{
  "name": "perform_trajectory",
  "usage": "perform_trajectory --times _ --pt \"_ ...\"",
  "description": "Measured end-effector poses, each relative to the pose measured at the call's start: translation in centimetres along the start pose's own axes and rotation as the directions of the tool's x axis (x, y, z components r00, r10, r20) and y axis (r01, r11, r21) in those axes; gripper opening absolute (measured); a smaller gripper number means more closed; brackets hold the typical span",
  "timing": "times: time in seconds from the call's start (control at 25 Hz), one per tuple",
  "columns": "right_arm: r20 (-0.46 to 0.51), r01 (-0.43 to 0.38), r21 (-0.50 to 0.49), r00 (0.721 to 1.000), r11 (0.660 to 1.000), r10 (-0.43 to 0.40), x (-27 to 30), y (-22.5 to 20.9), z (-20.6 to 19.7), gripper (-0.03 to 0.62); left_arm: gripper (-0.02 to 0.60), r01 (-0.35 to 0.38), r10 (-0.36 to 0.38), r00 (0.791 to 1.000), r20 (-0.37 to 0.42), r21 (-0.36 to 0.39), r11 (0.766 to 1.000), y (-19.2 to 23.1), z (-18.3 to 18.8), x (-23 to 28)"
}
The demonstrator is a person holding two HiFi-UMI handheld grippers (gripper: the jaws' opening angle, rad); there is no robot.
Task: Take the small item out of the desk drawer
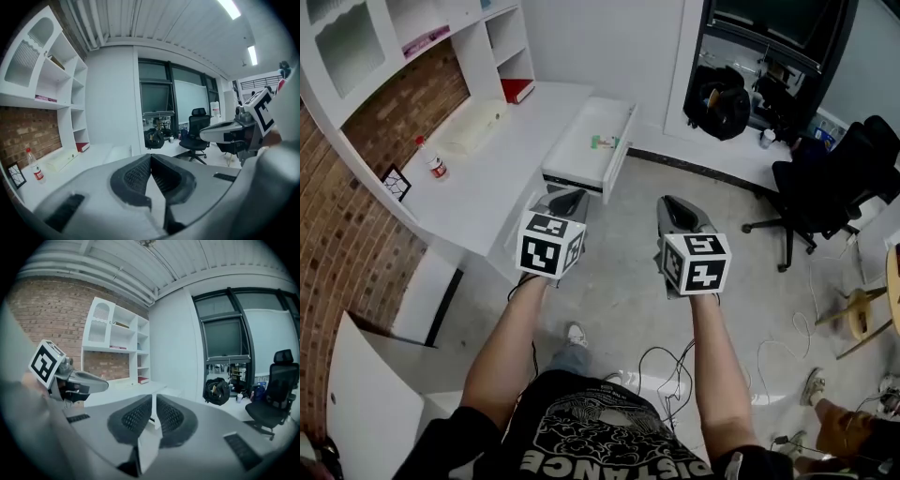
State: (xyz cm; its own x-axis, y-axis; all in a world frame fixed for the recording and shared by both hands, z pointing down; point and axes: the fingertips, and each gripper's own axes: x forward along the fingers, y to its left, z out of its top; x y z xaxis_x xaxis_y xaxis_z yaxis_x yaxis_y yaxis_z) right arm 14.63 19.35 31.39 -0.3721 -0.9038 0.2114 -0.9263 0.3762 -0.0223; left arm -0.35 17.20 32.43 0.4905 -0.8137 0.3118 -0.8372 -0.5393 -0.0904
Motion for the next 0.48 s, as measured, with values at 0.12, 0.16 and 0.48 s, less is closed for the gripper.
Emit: perform_trajectory --times 0.12,0.16,0.48 --pt "-0.008 0.007 -0.003 1.0 1.0 -0.007 0.7 -0.4 -0.2 0.029 0.008 -0.002 0.002 1.0 0.009 -0.016 1.0 0.4 0.2 0.7" --pt "-0.01 0.009 -0.004 1.0 1.0 -0.009 1.0 -0.6 -0.2 0.036 0.008 -0.003 0.003 1.0 0.009 -0.02 1.0 0.7 0.2 1.0" --pt "-0.017 -0.001 -0.019 1.0 1.0 0.001 5.4 -2.5 0.3 0.128 0.008 0.012 -0.012 1.0 0.01 -0.013 1.0 3.1 0.9 5.8"
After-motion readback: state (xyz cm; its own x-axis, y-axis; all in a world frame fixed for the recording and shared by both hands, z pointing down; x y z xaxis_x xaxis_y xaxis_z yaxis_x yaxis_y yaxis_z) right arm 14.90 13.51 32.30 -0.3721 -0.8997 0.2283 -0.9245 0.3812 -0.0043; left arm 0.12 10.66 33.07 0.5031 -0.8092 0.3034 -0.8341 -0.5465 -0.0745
